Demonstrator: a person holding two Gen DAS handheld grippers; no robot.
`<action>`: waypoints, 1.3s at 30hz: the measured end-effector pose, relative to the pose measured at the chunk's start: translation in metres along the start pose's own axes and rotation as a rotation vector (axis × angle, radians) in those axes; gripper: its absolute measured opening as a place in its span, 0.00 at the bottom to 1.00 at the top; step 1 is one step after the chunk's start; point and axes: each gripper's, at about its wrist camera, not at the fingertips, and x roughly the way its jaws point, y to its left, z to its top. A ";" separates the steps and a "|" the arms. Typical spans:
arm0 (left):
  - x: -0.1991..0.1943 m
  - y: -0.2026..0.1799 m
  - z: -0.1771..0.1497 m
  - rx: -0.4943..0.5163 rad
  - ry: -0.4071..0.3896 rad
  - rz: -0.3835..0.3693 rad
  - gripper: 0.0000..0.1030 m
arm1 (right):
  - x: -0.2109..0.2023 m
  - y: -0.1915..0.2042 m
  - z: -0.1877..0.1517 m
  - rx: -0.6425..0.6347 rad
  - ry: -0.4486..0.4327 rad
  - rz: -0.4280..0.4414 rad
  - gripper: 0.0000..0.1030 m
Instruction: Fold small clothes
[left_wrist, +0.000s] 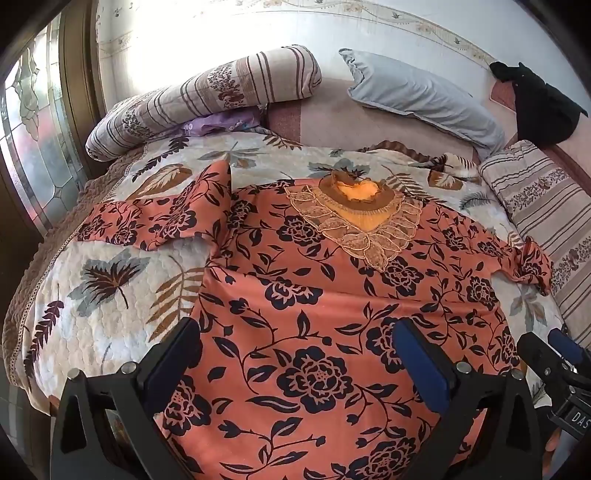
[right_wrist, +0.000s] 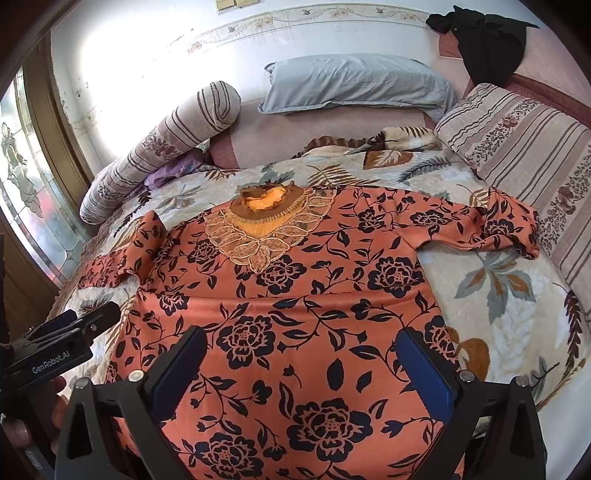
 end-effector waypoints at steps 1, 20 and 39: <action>0.000 0.000 0.000 0.000 0.002 -0.002 1.00 | 0.000 0.000 0.000 0.000 -0.001 0.002 1.00; 0.004 0.000 0.000 0.001 0.004 -0.004 1.00 | 0.002 0.006 0.003 -0.014 -0.002 0.010 1.00; 0.009 0.001 -0.001 0.002 0.004 -0.006 1.00 | 0.009 0.005 0.002 -0.005 0.004 0.017 1.00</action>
